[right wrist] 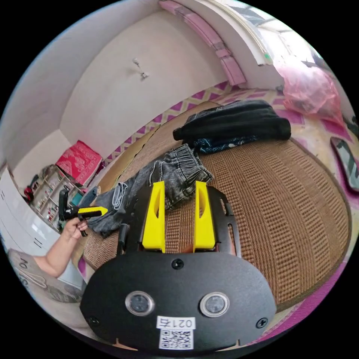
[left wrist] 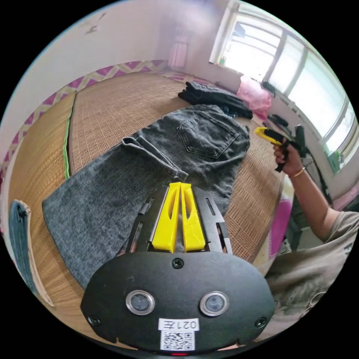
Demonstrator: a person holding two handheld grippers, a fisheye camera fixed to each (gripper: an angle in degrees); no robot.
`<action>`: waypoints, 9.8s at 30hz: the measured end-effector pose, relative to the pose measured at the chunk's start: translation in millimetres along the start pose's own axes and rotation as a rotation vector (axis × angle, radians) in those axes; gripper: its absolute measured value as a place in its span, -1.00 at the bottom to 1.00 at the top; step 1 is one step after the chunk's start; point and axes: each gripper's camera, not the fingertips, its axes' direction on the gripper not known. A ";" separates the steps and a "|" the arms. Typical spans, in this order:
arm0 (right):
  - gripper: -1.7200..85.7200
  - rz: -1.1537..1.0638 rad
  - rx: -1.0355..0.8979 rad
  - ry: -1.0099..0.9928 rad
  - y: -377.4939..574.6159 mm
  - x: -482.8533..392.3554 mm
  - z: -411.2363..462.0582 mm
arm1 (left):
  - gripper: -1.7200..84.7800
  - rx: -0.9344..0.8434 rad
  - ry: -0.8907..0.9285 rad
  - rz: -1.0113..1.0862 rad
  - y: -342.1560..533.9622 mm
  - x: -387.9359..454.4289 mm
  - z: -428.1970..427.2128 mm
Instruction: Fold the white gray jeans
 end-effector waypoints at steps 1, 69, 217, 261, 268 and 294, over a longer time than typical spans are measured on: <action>-0.69 -0.047 0.001 0.035 9.9 -13.7 -12.6 | -0.97 -0.006 -0.020 0.028 -11.1 13.4 4.3; -0.74 -0.331 -0.032 0.101 207.3 -293.3 -227.7 | -0.97 0.042 -0.083 0.052 78.6 24.2 27.8; -0.98 -0.632 -0.355 0.299 -8.1 -236.2 163.6 | -0.98 0.112 0.049 -0.459 397.3 -417.9 -57.0; -0.72 0.382 -0.099 -0.053 380.9 -136.0 -406.9 | -0.85 0.614 0.086 -1.102 919.8 -204.1 -322.9; -0.77 0.484 -0.072 -0.209 444.1 -119.8 -411.3 | -0.81 0.704 0.135 -1.195 970.7 -179.9 -342.0; -0.83 0.597 -0.072 -0.330 567.6 -119.8 -377.5 | -0.77 0.551 0.231 -1.314 972.3 -191.8 -272.3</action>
